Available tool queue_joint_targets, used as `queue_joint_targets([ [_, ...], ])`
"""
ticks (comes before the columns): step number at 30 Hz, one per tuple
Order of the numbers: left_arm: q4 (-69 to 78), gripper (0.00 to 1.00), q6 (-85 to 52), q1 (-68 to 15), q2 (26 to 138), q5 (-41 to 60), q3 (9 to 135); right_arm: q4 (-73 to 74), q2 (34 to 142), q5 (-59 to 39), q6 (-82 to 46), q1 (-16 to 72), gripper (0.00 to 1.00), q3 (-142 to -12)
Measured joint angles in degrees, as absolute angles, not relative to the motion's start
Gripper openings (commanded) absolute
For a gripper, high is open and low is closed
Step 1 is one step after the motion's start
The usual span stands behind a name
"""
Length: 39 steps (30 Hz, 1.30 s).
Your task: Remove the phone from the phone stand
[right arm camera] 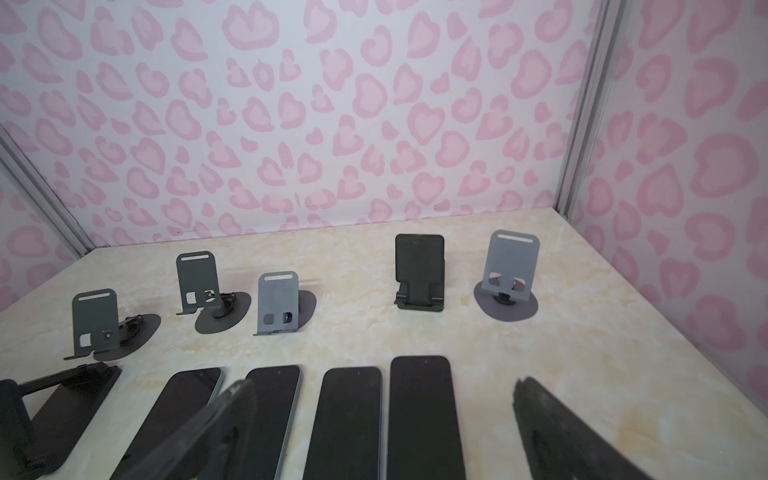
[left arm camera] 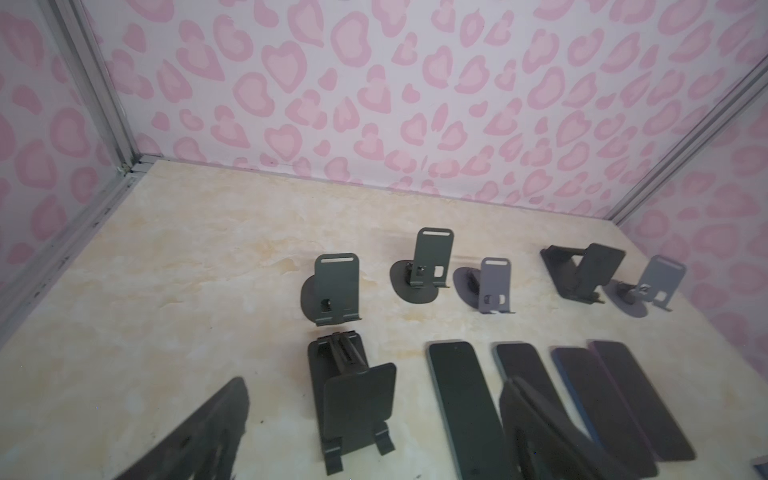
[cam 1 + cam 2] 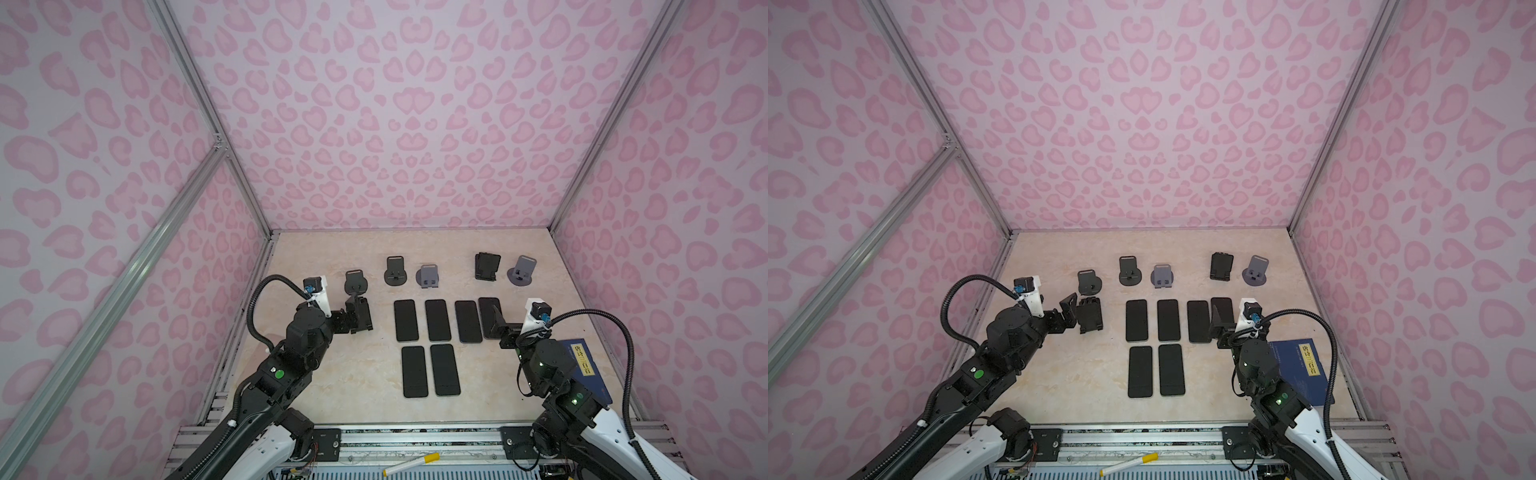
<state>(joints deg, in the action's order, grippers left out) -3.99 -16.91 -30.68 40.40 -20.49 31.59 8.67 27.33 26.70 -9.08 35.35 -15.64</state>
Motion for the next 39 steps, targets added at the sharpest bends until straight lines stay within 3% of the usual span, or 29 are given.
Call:
queue_joint_targets([
  [7,20.8,0.97,-9.0,-23.9,46.3,-24.4,17.0,15.6,29.9,20.8,-3.7,33.1,0.99,-11.4],
  [13,38.0,0.97,-1.3,-20.8,56.3,-27.0,14.0,18.5,27.5,18.0,-2.8,31.2,0.99,-7.6],
  [17,45.6,0.98,0.1,-13.4,64.1,-25.8,11.6,20.0,26.4,14.8,-2.3,29.8,0.99,-6.8],
  [26,55.9,0.98,0.3,-2.9,83.2,-14.3,14.8,21.6,29.4,9.3,-2.0,28.0,0.99,-6.6],
  [39,55.3,0.98,-2.2,0.7,84.3,-4.8,18.5,23.5,33.0,11.8,0.8,26.2,0.99,-6.6],
])
